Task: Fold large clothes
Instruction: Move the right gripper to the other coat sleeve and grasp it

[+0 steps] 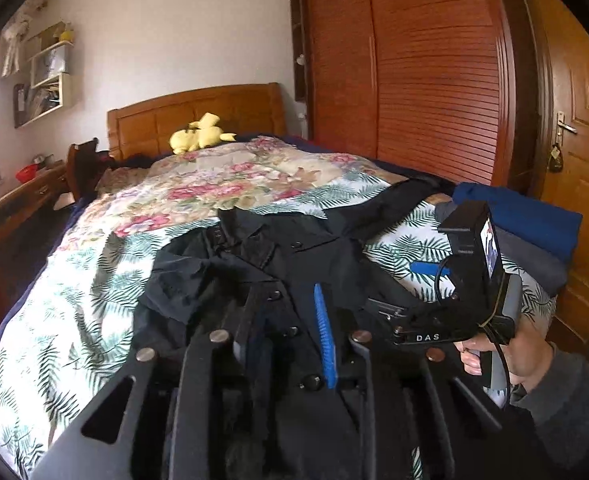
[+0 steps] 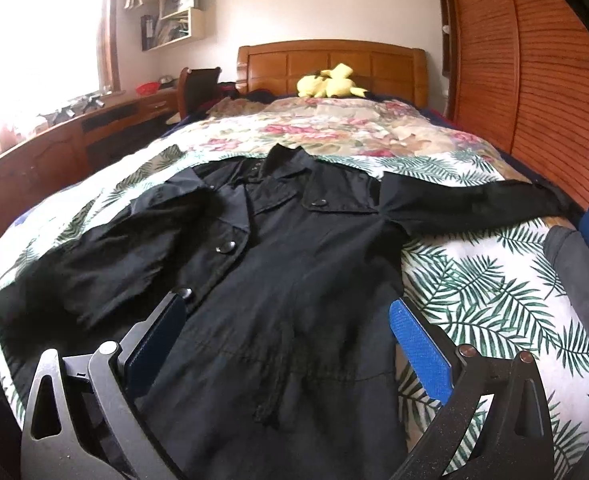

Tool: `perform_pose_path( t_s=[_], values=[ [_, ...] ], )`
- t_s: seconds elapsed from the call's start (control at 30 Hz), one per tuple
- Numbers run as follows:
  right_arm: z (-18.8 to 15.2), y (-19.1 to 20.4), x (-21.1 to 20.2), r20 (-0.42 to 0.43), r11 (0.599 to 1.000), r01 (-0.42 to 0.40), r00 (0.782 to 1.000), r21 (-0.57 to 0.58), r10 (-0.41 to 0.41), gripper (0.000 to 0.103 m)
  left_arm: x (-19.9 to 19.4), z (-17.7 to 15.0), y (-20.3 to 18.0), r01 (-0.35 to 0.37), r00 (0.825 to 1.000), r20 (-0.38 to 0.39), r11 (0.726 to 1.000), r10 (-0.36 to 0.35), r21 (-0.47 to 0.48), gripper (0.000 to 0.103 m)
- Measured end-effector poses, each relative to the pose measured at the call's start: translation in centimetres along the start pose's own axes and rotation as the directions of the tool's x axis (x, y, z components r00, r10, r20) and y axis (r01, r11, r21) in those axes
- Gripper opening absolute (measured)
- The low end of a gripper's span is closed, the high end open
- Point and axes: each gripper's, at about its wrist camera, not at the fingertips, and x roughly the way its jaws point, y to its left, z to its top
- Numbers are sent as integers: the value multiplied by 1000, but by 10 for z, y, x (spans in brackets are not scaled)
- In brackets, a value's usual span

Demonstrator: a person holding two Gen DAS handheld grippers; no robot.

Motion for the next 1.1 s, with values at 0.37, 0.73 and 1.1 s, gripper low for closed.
perform_pose_path(
  t_s=[0.37, 0.73, 1.1],
  values=[
    [-7, 59, 10, -43, 980, -170, 985, -99, 167, 94, -6, -45, 84, -143, 989, -52, 979, 137, -143, 23],
    [-17, 166, 19, -135, 894, -393, 919, -214, 371, 81, -5, -90, 140, -263, 964, -100, 941, 247, -212, 23],
    [-32, 228, 23, -216, 810, -531, 846, -249, 488, 66, -3, -116, 161, -278, 957, -150, 928, 247, -247, 23]
  ],
)
